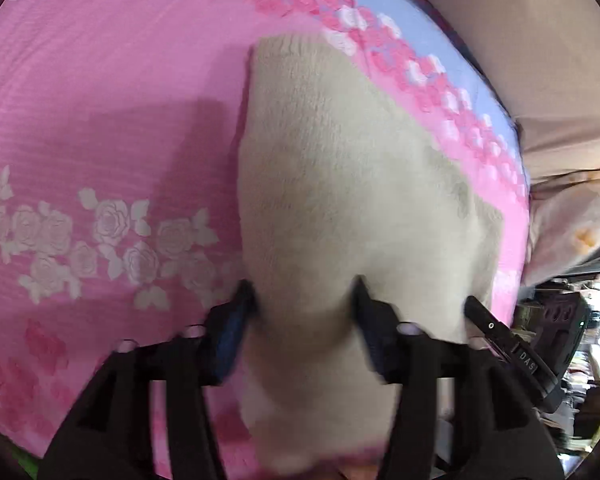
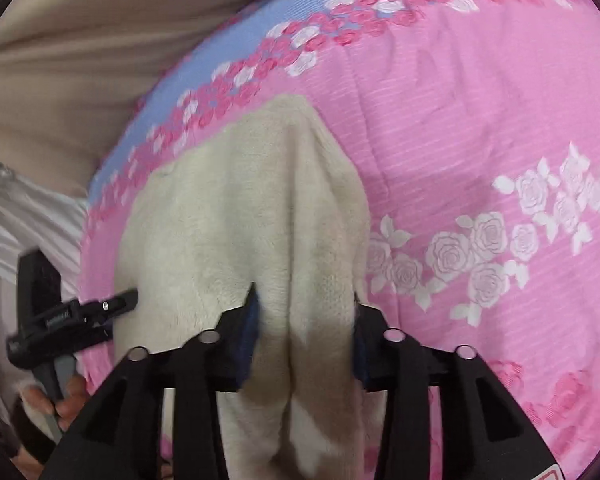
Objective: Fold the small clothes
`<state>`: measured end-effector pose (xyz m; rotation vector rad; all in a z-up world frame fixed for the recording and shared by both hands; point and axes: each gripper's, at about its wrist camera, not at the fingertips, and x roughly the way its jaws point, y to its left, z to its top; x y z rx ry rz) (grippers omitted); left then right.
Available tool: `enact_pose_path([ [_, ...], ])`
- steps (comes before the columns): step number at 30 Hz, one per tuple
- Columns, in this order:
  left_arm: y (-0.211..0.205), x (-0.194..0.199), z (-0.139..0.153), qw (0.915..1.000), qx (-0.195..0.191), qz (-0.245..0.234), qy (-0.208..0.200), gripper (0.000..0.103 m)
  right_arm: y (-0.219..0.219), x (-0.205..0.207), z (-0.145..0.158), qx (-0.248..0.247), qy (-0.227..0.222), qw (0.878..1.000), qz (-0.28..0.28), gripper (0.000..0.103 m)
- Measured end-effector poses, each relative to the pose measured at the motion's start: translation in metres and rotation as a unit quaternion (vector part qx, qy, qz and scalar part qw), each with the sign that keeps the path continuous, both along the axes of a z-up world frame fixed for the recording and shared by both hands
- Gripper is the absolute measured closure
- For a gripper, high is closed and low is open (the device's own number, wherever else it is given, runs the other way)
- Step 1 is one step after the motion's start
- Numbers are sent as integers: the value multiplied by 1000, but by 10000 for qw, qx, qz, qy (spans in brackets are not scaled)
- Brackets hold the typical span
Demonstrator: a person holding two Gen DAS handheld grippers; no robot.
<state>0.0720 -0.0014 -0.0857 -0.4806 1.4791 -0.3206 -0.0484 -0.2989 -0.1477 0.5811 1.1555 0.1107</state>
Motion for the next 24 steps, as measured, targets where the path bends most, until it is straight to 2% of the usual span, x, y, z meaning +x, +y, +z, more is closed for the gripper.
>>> enact_pose_path([
  [2,5,-2,3,9996,-139,265,-5,42,-4,0,10,173,-1,9997,-188,57],
  [3,8,-4,7,9994,-166,294,-57,41,-2,1,19,87,-99,9998,-148,57],
  [5,12,-4,16,9992,50,284,-271,34,4,10,32,-213,-265,9994,68,56],
  [8,9,4,16,9991,129,315,-246,32,9,31,17,-348,4,9990,265,55],
  [9,12,5,14,9992,56,349,-204,32,9,35,13,-360,91,9990,256,56],
  [10,12,7,12,9990,-4,408,-172,32,8,38,12,-334,78,9993,176,68],
  [11,13,13,13,9988,-40,452,-166,32,11,39,22,-360,-112,9990,258,81],
  [13,15,15,18,9980,-83,536,-312,32,26,38,45,-732,-406,9948,571,84],
  [15,15,16,28,9969,-76,540,-566,37,45,35,72,-763,-826,9888,978,85],
  [16,19,16,36,9953,3,591,-765,37,57,34,91,-795,-1145,9831,1185,85],
  [18,25,16,42,9928,164,681,-968,37,70,40,110,-811,-1546,9749,1383,85],
  [19,28,17,42,9925,190,729,-966,36,71,47,107,-835,-1518,9750,1394,84],
  [21,32,19,36,9931,163,823,-825,34,64,69,79,-1030,-1067,9799,1336,80],
  [23,34,20,28,9936,169,907,-659,32,52,82,33,-1634,-373,9789,1172,75],
  [24,34,20,25,9935,178,942,-616,31,43,79,21,-1600,-245,9809,1076,69],
])
